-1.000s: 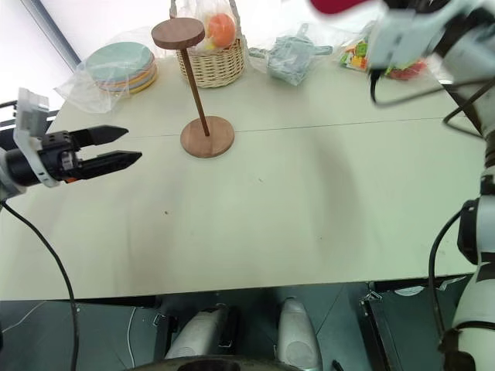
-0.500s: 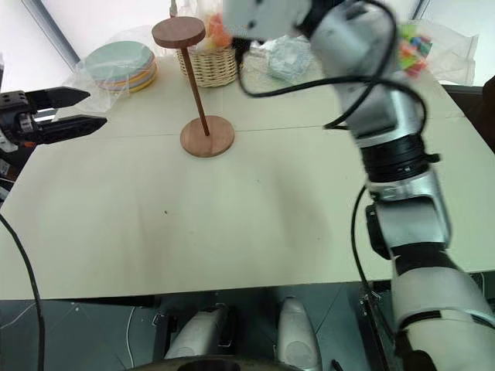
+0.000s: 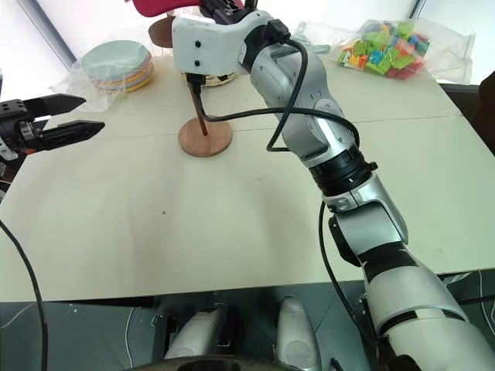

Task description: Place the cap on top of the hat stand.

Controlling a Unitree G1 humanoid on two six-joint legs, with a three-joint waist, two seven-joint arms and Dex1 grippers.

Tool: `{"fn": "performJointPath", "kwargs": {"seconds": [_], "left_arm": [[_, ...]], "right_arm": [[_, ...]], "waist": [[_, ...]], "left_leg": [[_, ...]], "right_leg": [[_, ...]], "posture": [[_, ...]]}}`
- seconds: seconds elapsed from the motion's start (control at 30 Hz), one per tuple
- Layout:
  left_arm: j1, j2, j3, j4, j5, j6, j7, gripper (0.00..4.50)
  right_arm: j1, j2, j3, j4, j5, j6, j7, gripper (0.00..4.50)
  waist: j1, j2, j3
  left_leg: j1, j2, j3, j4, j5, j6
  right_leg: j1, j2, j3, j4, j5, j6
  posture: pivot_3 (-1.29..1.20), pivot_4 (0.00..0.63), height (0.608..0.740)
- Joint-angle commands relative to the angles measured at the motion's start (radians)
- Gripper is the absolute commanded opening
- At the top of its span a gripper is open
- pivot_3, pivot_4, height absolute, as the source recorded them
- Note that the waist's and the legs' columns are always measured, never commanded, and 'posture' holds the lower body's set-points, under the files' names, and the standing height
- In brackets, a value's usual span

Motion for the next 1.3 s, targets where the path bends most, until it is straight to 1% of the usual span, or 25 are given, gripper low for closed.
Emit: {"fn": "performJointPath", "kwargs": {"seconds": [0.03, 0.3, 0.53, 0.7, 1.1, 1.3], "left_arm": [[-0.018, -0.009, 0.017, -0.008, 0.0, -0.013, 0.01, 4.5], [-0.094, -0.055, -0.042, 0.046, 0.033, -0.038, 0.002, 4.5], [-0.124, -0.077, -0.068, 0.084, 0.056, -0.057, -0.016, 4.5], [-0.156, -0.096, -0.096, 0.118, 0.074, -0.07, -0.03, 4.5], [-0.287, -0.157, -0.176, 0.264, 0.145, -0.128, -0.096, 4.5], [-0.341, -0.184, -0.202, 0.343, 0.184, -0.164, -0.133, 4.5]], "right_arm": [[-0.022, 0.024, 0.004, -0.053, -0.011, 0.023, 0.015, 0.03], [0.015, 0.054, 0.034, -0.09, -0.007, 0.048, 0.065, 0.03], [0.043, 0.077, 0.061, -0.114, -0.01, 0.064, 0.1, 0.03], [0.06, 0.065, 0.066, -0.131, -0.025, 0.079, 0.121, 0.03], [0.112, 0.031, 0.058, -0.223, -0.078, 0.135, 0.183, 0.03], [0.131, 0.029, 0.051, -0.268, -0.092, 0.15, 0.183, 0.03]], "waist": [[-0.004, 0.0, 0.0], [-0.01, 0.0, 0.0], [-0.011, 0.0, 0.0], [-0.01, -0.001, 0.0], [-0.01, -0.001, -0.001], [-0.009, -0.002, -0.001]], "left_leg": [[0.0, 0.0, 0.0, 0.0, 0.0, 0.0], [0.0, 0.0, 0.0, 0.0, 0.0, 0.0], [0.0, 0.0, 0.0, 0.0, 0.0, 0.0], [0.0, 0.0, 0.0, 0.0, 0.0, 0.0], [0.0, -0.001, -0.001, 0.001, 0.0, 0.0], [0.0, -0.001, -0.001, 0.001, 0.0, 0.0]], "right_leg": [[0.0, 0.0, 0.0, 0.0, 0.0, 0.0], [0.0, 0.0, 0.0, 0.001, 0.0, 0.0], [0.0, 0.0, 0.0, 0.001, 0.0, 0.0], [0.0, 0.0, 0.0, 0.001, 0.0, 0.0], [0.0, 0.0, -0.001, 0.002, 0.0, 0.0], [0.0, 0.0, -0.001, 0.003, 0.0, 0.0]], "posture": [[0.0, 0.15, 0.74], [0.0, 0.15, 0.74], [0.0, 0.15, 0.74], [0.0, 0.15, 0.74], [0.0, 0.15, 0.74], [0.0, 0.15, 0.74]]}}
